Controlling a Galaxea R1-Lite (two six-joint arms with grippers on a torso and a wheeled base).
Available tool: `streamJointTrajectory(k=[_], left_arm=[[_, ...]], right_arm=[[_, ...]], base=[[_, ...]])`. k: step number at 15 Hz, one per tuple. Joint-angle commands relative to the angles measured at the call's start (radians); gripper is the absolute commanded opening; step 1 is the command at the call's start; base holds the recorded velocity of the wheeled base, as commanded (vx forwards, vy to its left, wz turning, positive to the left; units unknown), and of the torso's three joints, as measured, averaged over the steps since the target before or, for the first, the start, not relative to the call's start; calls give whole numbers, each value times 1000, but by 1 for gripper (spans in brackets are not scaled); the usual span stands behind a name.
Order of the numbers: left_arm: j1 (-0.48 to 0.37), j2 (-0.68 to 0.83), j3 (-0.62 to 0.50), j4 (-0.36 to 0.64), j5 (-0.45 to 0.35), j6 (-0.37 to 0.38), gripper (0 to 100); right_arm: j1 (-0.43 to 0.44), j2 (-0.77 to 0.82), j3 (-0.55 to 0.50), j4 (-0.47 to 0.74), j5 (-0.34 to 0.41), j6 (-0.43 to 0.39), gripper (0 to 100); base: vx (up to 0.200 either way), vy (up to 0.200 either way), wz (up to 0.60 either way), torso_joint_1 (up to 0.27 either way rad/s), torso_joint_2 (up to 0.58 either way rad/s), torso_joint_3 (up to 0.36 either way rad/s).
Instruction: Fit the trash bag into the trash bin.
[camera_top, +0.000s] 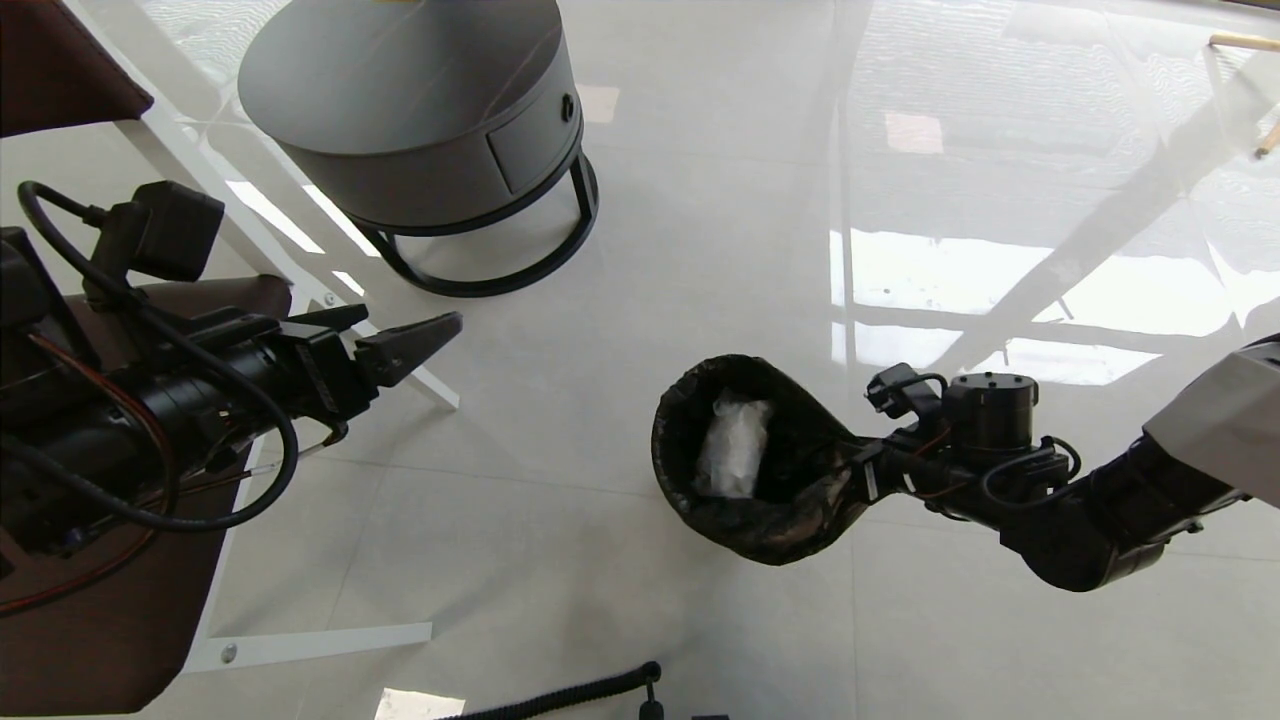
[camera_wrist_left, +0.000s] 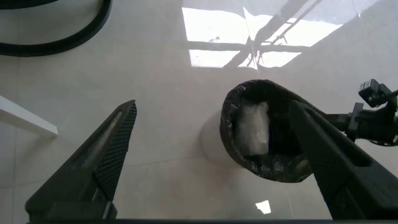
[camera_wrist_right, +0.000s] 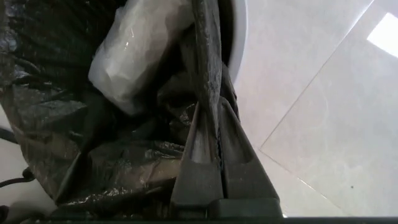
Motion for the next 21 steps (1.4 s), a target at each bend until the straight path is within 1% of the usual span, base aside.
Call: streamJointTrajectory(k=[1,2,3,6,8,9,12,14,16,17,18,20,21], left_arm=[[0,-1,0,0,0,-2,100],[0,-1,0,0,0,0,100],[0,-1,0,0,0,0,100],[0,1,0,0,0,0,100],[0,2,0,0,0,-2,100],[0,2,0,0,0,-2,100],[0,-2,-1,0,0,-3,100],[-2,-32,-8,0,0,-36,100],[0,-110,-1,29,9,-39,100],[6,-167,-3,78,12,-39,100],[11,-246,-23,178,37,-39,100],[11,-400,-116,423,139,-39,100],[11,-476,-170,543,173,-40,100]], right_arm=[[0,25,-10,-1,-7,2,0],[0,34,-13,-1,-18,14,0],[0,37,-13,-3,-24,26,100],[-9,58,-28,-6,-22,29,100],[-12,34,-25,-9,-18,37,100],[-11,-8,-23,-7,-15,60,100],[3,-153,-13,10,14,176,100],[25,-264,4,89,16,250,100],[34,-397,30,207,14,273,100],[34,-462,38,273,-2,273,100],[35,-535,49,345,-45,275,100],[35,-675,72,462,-136,273,100],[35,-755,93,520,-188,272,100]], base=[[0,0,0,0,0,0],[0,0,0,0,0,0],[0,0,0,0,0,0],[0,0,0,0,0,0],[0,0,0,0,0,0],[0,0,0,0,0,0],[0,0,0,0,0,0],[0,0,0,0,0,0],[0,0,0,0,0,0],[0,0,0,0,0,0],[0,0,0,0,0,0],[0,0,0,0,0,0],[0,0,0,0,0,0]])
